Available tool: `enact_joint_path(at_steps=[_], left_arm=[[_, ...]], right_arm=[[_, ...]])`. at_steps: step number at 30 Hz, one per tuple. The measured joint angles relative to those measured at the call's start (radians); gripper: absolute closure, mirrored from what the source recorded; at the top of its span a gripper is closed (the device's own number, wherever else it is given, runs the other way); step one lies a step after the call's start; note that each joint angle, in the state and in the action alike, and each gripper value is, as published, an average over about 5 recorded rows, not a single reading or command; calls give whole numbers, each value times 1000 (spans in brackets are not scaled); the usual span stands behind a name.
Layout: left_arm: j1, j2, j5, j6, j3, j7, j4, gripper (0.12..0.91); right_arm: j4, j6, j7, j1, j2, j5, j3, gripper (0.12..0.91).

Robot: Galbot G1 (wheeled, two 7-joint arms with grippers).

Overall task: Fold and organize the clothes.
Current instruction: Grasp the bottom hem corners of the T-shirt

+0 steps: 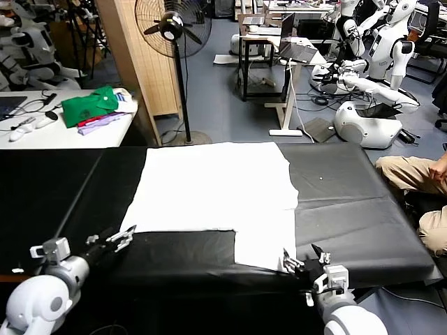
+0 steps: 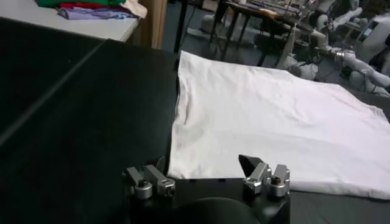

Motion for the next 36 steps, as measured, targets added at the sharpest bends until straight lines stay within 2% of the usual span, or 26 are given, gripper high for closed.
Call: enact_joint_path(at_steps=[5, 12, 15, 17, 19, 26, 28, 30, 36], left_arm=[[-13, -4, 51, -2, 10, 19, 16, 232], [-48, -18, 83, 1, 34, 20, 73, 232], [-62, -20, 89, 2, 45, 21, 100, 261], [-70, -22, 93, -1, 53, 23, 116, 330], [-75, -25, 99, -5, 61, 24, 130, 438], [-84, -31, 128, -22, 76, 21, 162, 821], [-81, -30, 125, -22, 76, 23, 163, 886], [-74, -29, 119, -21, 76, 27, 157, 902], [-30, -23, 92, -3, 55, 29, 88, 903]], right_arm=[[-18, 5, -7, 7, 5, -14, -11, 227], [-42, 7, -7, 10, 15, -37, -30, 227], [-48, 8, -7, 7, 18, -43, -35, 249], [-51, 8, -7, 6, 20, -47, -38, 319], [-53, 8, -6, 4, 23, -51, -40, 412], [-42, 3, 15, -12, 25, -53, -36, 805], [-28, -6, 24, -22, 26, -49, -30, 872], [-7, -22, 38, -35, 28, -43, -24, 906], [112, -74, 95, -111, 30, -12, 7, 905]])
